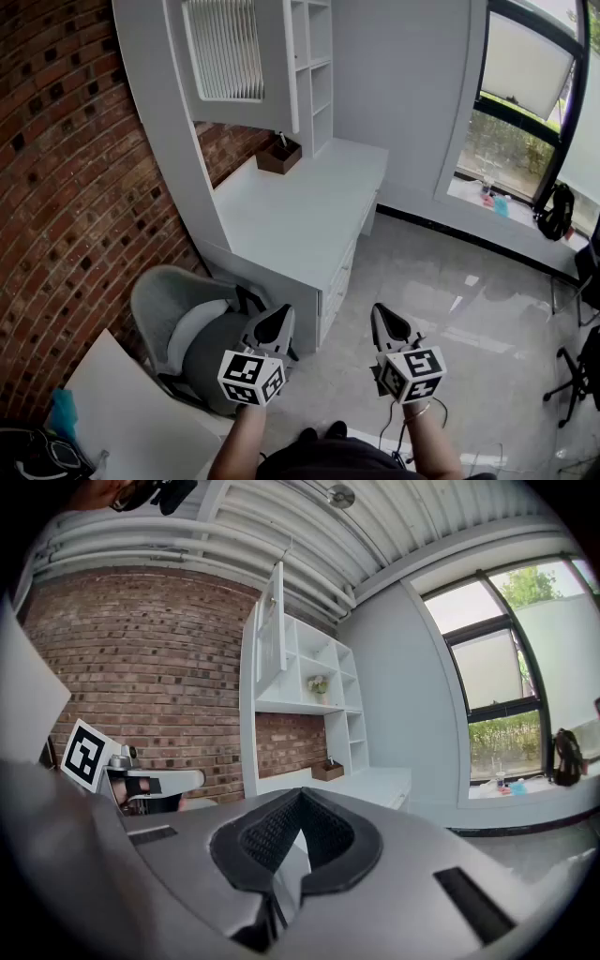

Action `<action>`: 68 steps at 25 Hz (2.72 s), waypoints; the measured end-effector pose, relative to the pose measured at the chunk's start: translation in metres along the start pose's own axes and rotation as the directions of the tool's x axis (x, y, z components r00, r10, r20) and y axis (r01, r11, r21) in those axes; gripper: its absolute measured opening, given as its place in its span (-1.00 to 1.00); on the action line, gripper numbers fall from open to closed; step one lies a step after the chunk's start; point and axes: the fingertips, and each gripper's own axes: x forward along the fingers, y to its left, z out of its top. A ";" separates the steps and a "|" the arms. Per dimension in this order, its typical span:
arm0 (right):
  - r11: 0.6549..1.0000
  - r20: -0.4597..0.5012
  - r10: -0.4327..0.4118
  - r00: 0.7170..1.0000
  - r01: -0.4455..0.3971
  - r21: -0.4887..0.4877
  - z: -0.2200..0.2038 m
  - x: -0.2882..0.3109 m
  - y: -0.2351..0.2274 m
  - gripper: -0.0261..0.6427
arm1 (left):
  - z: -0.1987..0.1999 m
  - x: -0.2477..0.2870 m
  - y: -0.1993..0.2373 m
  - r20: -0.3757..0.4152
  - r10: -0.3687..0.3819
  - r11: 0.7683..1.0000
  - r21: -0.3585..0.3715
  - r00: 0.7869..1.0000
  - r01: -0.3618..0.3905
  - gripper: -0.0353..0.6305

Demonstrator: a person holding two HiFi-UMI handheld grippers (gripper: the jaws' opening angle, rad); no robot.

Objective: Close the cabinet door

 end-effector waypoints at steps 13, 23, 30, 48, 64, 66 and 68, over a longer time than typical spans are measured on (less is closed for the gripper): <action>0.997 -0.018 0.057 0.998 -0.056 0.054 -0.016 -0.009 0.003 -0.92 | -0.011 0.004 -0.018 -0.013 -0.008 0.999 -0.039 1.000 0.007 -0.87; 0.993 0.050 0.105 0.993 -0.107 0.040 0.015 0.002 -0.009 -0.92 | 0.018 0.013 -0.020 0.036 0.034 0.999 0.026 0.999 -0.035 -0.87; 0.980 0.148 0.196 0.969 -0.192 -0.044 0.079 0.015 -0.003 -0.92 | 0.067 0.020 -0.007 0.106 0.079 0.991 0.097 0.991 -0.090 -0.87; 0.942 0.337 0.320 0.885 -0.258 -0.215 0.230 0.048 0.016 -0.92 | 0.238 0.062 0.009 0.343 0.072 0.958 0.239 0.936 -0.161 -0.87; 0.875 0.401 0.409 0.820 -0.228 -0.427 0.338 0.117 0.045 -0.92 | 0.406 0.104 0.055 0.546 -0.004 0.904 0.360 0.838 -0.230 -0.80; 0.873 0.421 0.411 0.809 -0.215 -0.438 0.356 0.124 0.045 -0.92 | 0.425 0.110 0.055 0.563 -0.025 0.896 0.380 0.826 -0.231 -0.77; 0.870 0.442 0.422 0.792 -0.216 -0.443 0.374 0.128 0.048 -0.92 | 0.444 0.115 0.054 0.576 -0.047 0.885 0.402 0.816 -0.233 -0.75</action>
